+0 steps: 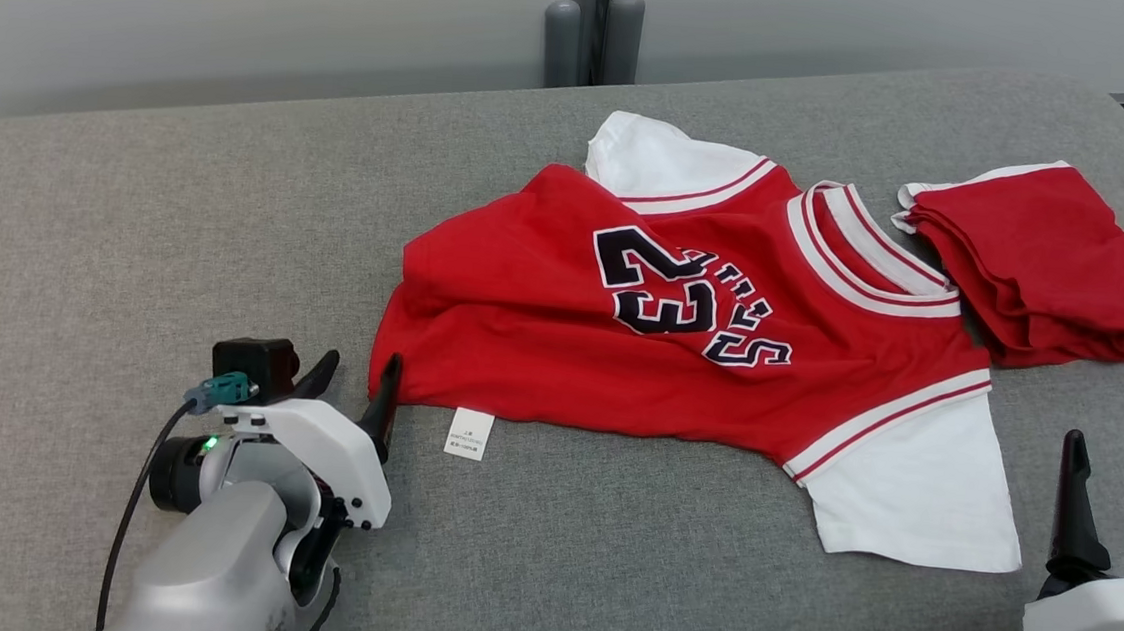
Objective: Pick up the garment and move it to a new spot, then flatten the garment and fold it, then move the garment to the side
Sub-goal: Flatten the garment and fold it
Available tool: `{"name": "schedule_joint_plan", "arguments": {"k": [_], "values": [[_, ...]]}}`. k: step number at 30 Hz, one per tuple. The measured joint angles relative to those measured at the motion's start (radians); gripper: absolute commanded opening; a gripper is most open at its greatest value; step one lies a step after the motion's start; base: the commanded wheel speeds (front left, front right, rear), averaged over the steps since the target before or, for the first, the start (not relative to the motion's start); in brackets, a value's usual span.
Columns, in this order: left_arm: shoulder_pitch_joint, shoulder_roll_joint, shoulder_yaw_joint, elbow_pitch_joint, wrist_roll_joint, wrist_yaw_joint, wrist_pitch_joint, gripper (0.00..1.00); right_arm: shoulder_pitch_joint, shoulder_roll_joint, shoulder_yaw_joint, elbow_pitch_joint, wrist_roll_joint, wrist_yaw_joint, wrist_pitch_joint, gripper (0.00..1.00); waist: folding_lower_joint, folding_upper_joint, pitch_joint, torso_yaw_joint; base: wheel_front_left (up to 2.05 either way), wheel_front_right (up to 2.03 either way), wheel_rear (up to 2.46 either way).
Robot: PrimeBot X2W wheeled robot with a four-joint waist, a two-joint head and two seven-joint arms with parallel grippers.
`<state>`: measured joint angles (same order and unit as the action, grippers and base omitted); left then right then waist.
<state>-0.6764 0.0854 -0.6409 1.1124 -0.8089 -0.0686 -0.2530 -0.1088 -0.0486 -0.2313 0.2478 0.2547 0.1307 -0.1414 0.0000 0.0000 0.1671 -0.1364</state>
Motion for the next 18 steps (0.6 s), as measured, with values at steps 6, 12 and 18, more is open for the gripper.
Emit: {"name": "schedule_joint_plan", "arguments": {"k": [6, 12, 18], "values": [[0.061, 0.005, 0.026, -0.077, 0.003, 0.024, -0.007, 1.00, 0.002, 0.000, 0.002, -0.003, -0.002, 0.000, -0.009, 1.00, 0.0000, 0.0000, -0.007, 0.000, 0.00, 0.00, 0.00], [0.212, 0.059, 0.147, -0.382, 0.128, 0.114, -0.008, 1.00, 0.015, 0.000, -0.014, -0.031, -0.031, 0.000, -0.037, 1.00, 0.0000, 0.0000, -0.030, 0.015, 0.00, 0.00, 0.00], [0.444, 0.055, 0.300, -0.703, 0.297, 0.184, -0.009, 1.00, 0.038, 0.000, 0.027, -0.080, -0.066, 0.000, -0.057, 1.00, 0.0000, 0.0000, -0.074, 0.052, 0.00, 0.00, 0.00]]}}
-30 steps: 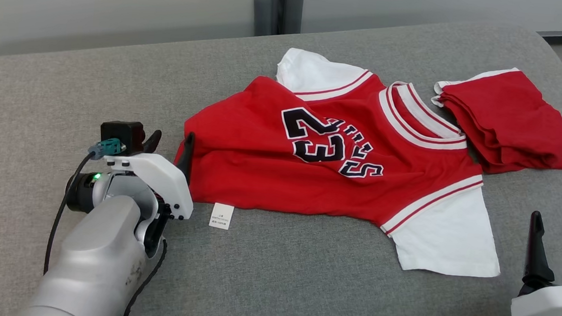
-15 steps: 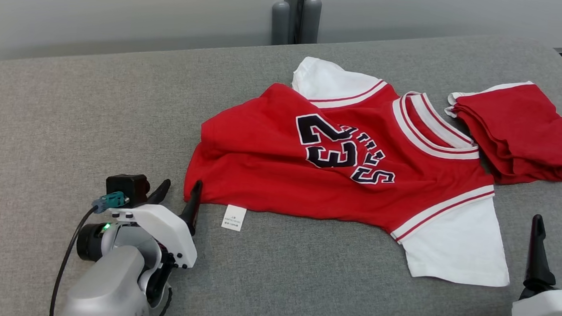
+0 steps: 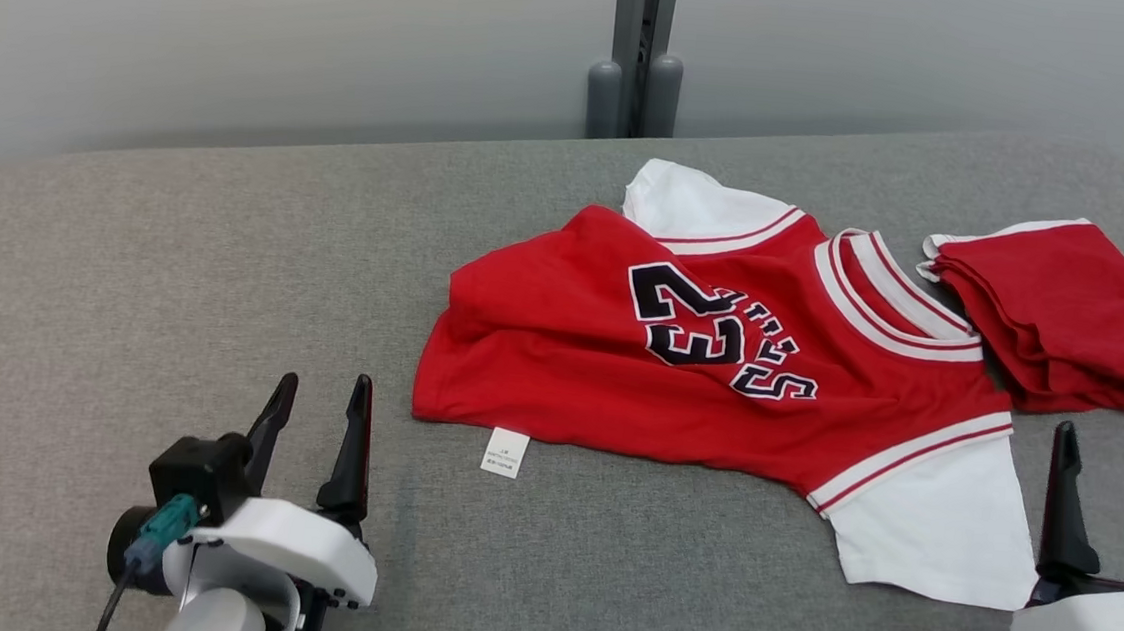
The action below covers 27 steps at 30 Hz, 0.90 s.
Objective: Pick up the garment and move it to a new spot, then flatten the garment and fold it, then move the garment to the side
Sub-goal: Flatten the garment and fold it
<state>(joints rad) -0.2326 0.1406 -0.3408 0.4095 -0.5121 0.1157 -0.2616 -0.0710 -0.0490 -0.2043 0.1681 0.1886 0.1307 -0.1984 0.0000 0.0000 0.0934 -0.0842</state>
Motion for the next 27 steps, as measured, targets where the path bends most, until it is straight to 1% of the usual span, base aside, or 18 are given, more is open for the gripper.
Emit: {"name": "schedule_joint_plan", "arguments": {"k": [3, 7, 13, 20, 27], "values": [[0.074, -0.022, 0.047, -0.074, 0.041, 0.000, 0.000, 1.00, 0.011, 0.000, 0.036, -0.006, -0.002, 0.000, -0.005, 1.00, 0.0000, 0.0000, -0.021, 0.019, 0.00, 0.00, 0.00], [0.142, -0.047, 0.079, -0.124, 0.083, -0.009, 0.000, 1.00, 0.025, 0.001, 0.091, -0.012, 0.003, 0.000, -0.011, 1.00, 0.0000, 0.0000, -0.047, 0.044, 0.00, 0.00, 0.00], [0.191, -0.070, 0.118, -0.132, 0.115, -0.020, 0.000, 1.00, 0.044, 0.001, 0.154, -0.009, 0.024, 0.000, -0.031, 1.00, 0.0000, 0.0000, -0.077, 0.076, 0.00, 0.00, 0.00], [0.203, -0.085, 0.139, -0.133, 0.140, -0.036, 0.000, 1.00, 0.052, 0.001, 0.188, 0.032, -0.004, 0.000, -0.049, 1.00, 0.0000, 0.0000, -0.092, 0.100, 0.00, 0.00, 0.00], [0.203, -0.089, 0.148, -0.123, 0.154, -0.044, 0.000, 1.00, 0.039, 0.001, 0.197, 0.052, -0.011, 0.000, -0.058, 1.00, 0.0000, 0.0000, -0.097, 0.102, 0.00, 0.00, 0.00]]}}
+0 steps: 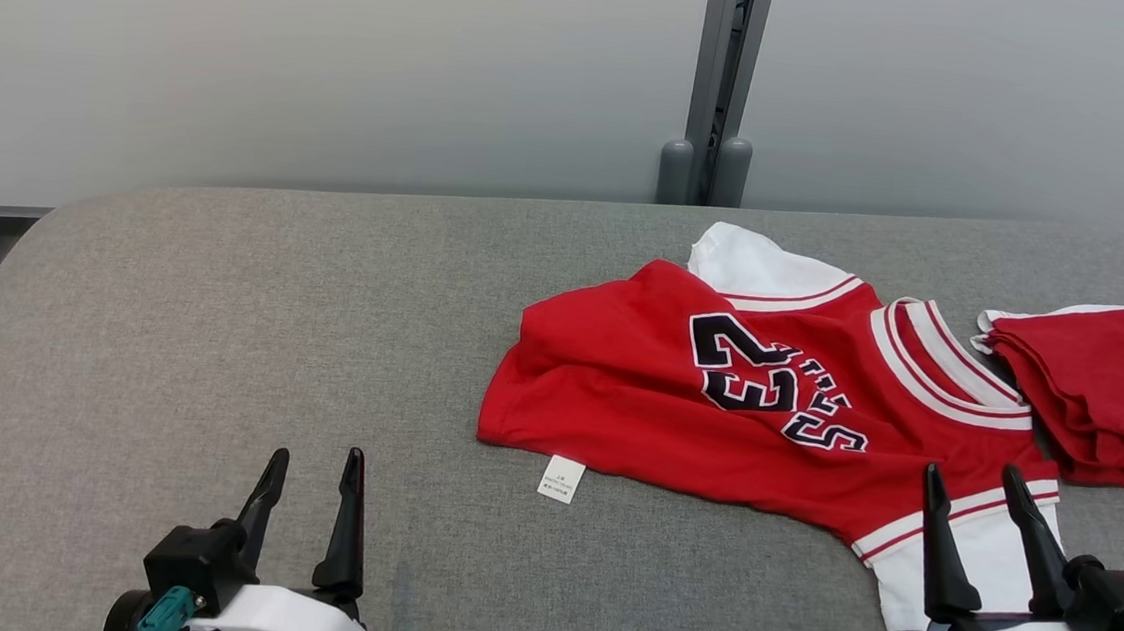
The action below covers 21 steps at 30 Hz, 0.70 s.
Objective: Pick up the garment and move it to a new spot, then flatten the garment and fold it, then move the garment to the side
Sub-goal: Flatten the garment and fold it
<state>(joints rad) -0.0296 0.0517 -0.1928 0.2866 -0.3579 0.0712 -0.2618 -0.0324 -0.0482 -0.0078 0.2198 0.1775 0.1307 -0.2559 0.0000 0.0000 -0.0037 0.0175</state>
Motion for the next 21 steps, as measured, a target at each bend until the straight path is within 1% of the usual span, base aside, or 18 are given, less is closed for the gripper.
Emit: {"name": "schedule_joint_plan", "arguments": {"k": [7, 12, 16, 18, 21], "values": [[0.000, -0.002, 0.001, 0.015, 0.006, -0.009, 0.000, 1.00, 0.000, 0.000, 0.004, 0.017, 0.000, 0.000, -0.001, 1.00, 0.0000, 0.0000, -0.001, -0.006, 0.00, 0.00, 0.00], [0.001, -0.002, 0.000, 0.030, 0.008, -0.009, 0.000, 1.00, 0.001, 0.000, -0.033, 0.033, 0.002, 0.000, -0.003, 1.00, 0.0000, 0.0000, 0.002, -0.019, 0.00, 0.00, 0.00], [0.003, -0.002, -0.002, 0.040, 0.008, -0.009, 0.000, 1.00, 0.024, 0.000, -0.090, 0.081, 0.020, 0.000, 0.056, 1.00, 0.0000, 0.0000, 0.007, -0.033, 0.00, 0.00, 0.00], [0.003, -0.002, -0.005, 0.042, 0.007, -0.009, 0.000, 1.00, 0.043, 0.001, -0.134, 0.108, 0.041, 0.000, 0.086, 1.00, 0.0000, 0.0000, 0.013, -0.037, 0.00, 0.00, 0.00], [0.003, -0.002, -0.011, 0.047, 0.007, -0.008, 0.000, 1.00, 0.050, -0.002, -0.204, 0.156, 0.075, 0.000, 0.102, 1.00, 0.0001, 0.0001, 0.023, -0.044, 0.00, 0.00, 0.00]]}}
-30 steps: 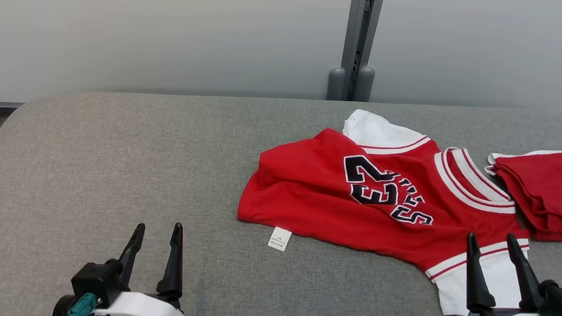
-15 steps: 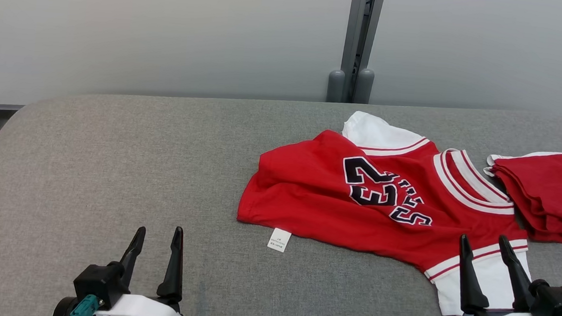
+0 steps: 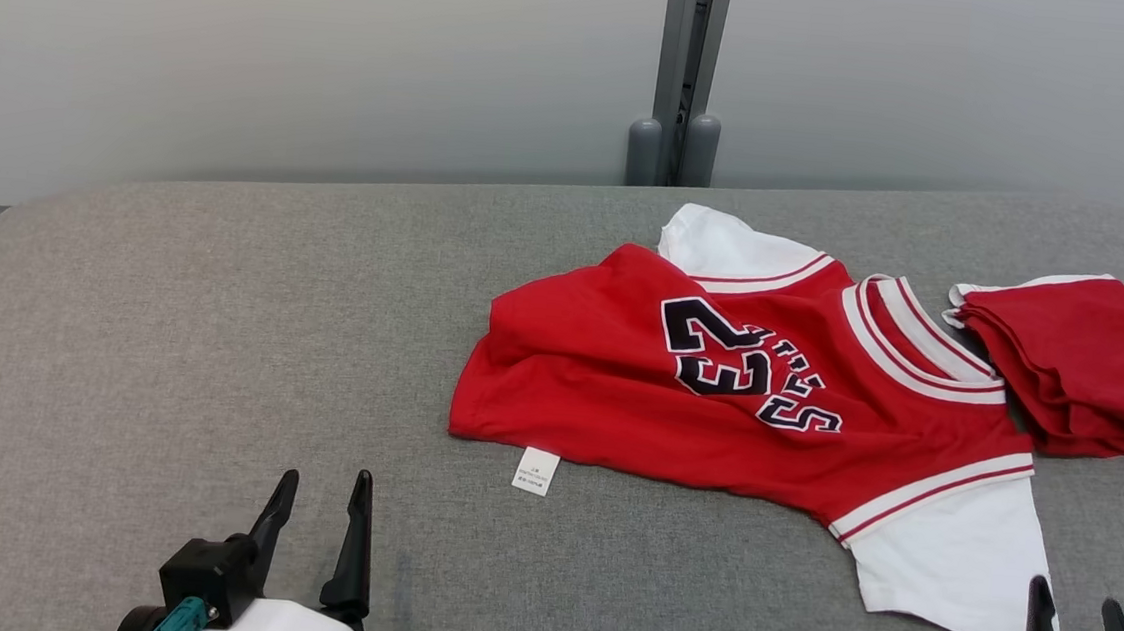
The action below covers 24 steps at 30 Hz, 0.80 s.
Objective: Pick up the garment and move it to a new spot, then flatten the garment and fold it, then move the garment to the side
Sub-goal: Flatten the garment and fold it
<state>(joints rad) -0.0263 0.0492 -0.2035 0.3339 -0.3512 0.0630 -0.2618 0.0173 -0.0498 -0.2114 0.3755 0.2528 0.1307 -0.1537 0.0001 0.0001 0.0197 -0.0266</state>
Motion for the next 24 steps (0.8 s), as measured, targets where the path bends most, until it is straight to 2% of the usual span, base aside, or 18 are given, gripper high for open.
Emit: {"name": "schedule_joint_plan", "arguments": {"k": [7, 18, 19, 20, 21, 22, 23, 24], "values": [[-0.006, 0.000, -0.005, 0.013, 0.002, -0.001, 0.000, 1.00, -0.030, 0.002, -0.070, 0.173, 0.029, 0.000, 0.012, 1.00, 0.0000, -0.0001, 0.028, -0.005, 0.00, 0.00, 0.00], [-0.023, 0.000, -0.001, 0.023, 0.011, -0.005, 0.000, 1.00, -0.176, 0.002, -0.075, 0.387, 0.009, 0.000, 0.011, 1.00, -0.0001, 0.0000, 0.065, 0.005, 0.00, 0.00, 0.00], [-0.024, 0.000, -0.001, 0.023, 0.011, -0.005, 0.000, 1.00, -0.188, 0.000, -0.072, 0.403, 0.011, 0.000, 0.012, 0.95, 0.0000, 0.0000, 0.067, 0.007, 0.00, 0.00, 0.00], [-0.024, 0.000, 0.000, 0.024, 0.011, -0.005, 0.000, 1.00, -0.199, -0.002, -0.071, 0.416, 0.011, 0.000, 0.012, 0.57, 0.0000, 0.0000, 0.069, 0.009, 0.00, 0.00, 0.00], [-0.025, 0.000, 0.000, 0.024, 0.011, -0.005, 0.000, 1.00, -0.207, -0.003, -0.070, 0.426, 0.011, 0.000, 0.009, 0.57, 0.0000, 0.0000, 0.071, 0.010, 0.00, 0.00, 0.00], [-0.027, -0.001, 0.000, 0.025, 0.011, -0.005, 0.000, 1.00, -0.215, -0.004, -0.068, 0.437, 0.012, 0.000, 0.004, 0.42, 0.0000, 0.0000, 0.072, 0.011, 0.00, 0.00, 0.00], [-0.030, 0.000, 0.001, 0.025, 0.011, -0.005, 0.000, 1.00, -0.223, -0.005, -0.066, 0.446, 0.016, 0.000, 0.002, 0.34, 0.0000, 0.0000, 0.072, 0.012, 0.00, 0.00, 0.00], [-0.031, 0.000, 0.002, 0.025, 0.011, -0.005, 0.000, 1.00, -0.229, -0.005, -0.064, 0.453, 0.019, 0.000, -0.001, 0.15, 0.0000, -0.0001, 0.072, 0.012, 0.00, 0.00, 0.00]]}}
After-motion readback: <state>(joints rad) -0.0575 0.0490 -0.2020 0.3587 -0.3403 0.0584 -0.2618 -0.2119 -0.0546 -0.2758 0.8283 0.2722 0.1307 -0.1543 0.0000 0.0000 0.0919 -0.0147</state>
